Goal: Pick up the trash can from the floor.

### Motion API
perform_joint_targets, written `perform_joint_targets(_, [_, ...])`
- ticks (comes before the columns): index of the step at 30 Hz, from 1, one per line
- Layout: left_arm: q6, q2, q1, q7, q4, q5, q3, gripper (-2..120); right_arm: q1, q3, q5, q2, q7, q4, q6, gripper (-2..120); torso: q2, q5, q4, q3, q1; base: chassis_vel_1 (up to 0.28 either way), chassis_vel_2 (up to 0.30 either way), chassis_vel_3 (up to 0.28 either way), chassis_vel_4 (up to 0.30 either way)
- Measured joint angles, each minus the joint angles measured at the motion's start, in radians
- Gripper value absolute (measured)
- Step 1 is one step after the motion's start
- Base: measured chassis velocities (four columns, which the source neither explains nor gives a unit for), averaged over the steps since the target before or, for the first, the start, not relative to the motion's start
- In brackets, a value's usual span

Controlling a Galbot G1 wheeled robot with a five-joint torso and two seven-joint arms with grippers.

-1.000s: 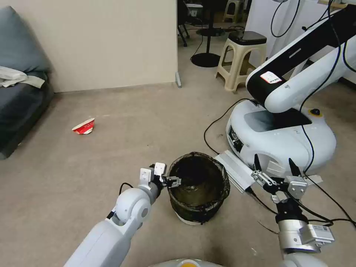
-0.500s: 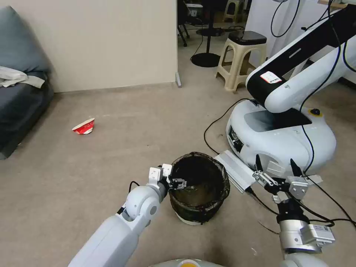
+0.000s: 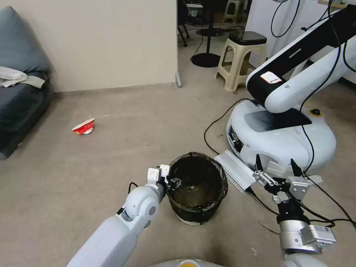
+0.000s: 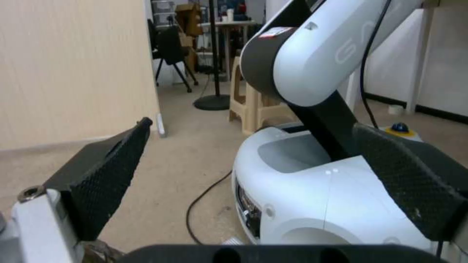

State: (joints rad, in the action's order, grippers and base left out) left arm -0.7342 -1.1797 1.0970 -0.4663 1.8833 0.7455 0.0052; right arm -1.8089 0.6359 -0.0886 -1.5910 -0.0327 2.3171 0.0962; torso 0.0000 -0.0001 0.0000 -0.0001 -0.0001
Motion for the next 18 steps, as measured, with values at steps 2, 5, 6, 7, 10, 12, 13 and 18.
perform_joint_targets(2, [0.0, 0.0, 0.001, -0.001, 0.0, 0.0, 0.0, 36, 0.0, 0.0, 0.0, 0.0, 0.0, 0.0, 0.0, 100, 0.0, 0.0, 0.0, 0.0, 0.0, 0.0, 0.0, 0.0, 0.0])
perform_joint_targets(5, [0.0, 0.0, 0.002, -0.005, 0.001, 0.0, -0.001, 26, 0.0, 0.0, 0.001, 0.0, 0.0, 0.0, 0.001, 100, 0.0, 0.0, 0.0, 0.0, 0.0, 0.0, 0.0, 0.0, 0.0])
perform_joint_targets(6, [0.0, 0.0, 0.003, -0.008, 0.001, 0.0, -0.002, 21, 0.0, -0.001, 0.001, 0.0, 0.0, 0.0, 0.001, 100, 0.0, 0.0001, 0.0, 0.0, 0.0, 0.0, 0.0, 0.0, 0.0])
perform_joint_targets(7, [0.001, -0.001, 0.004, -0.01, 0.001, 0.0, -0.003, 19, 0.0, -0.001, 0.001, 0.0, 0.0, 0.0, 0.001, 100, 0.0, 0.0, 0.0, 0.0, 0.0, 0.0, 0.0, 0.0, 0.0])
perform_joint_targets(10, [0.001, -0.001, 0.005, -0.014, 0.001, 0.001, -0.006, 10, 0.001, -0.001, 0.002, 0.0, 0.0, -0.002, 0.001, 100, 0.0, 0.0001, 0.0, 0.0, 0.0, 0.0, 0.0, 0.0, 0.0])
perform_joint_targets(12, [0.001, -0.001, 0.007, -0.014, 0.001, 0.006, -0.011, 3, 0.002, -0.002, 0.002, 0.0, 0.0, -0.005, 0.001, 100, 0.0, -0.0001, -0.0002, 0.0, 0.0, 0.0, 0.0, 0.0, 0.0])
perform_joint_targets(13, [0.001, -0.001, 0.007, -0.014, 0.001, 0.008, -0.017, 3, 0.004, -0.002, 0.002, 0.0, 0.0, -0.006, 0.001, 100, 0.0, -0.0001, -0.0002, 0.0, 0.0, 0.0, 0.0, 0.0, 0.0])
perform_joint_targets(18, [0.001, 0.0, 0.009, -0.014, 0.005, 0.014, -0.039, 3, 0.007, -0.005, 0.002, 0.0, 0.0, -0.011, 0.001, 100, 0.0, 0.0, -0.0002, 0.0, 0.0, 0.0, 0.0, 0.0, 0.0])
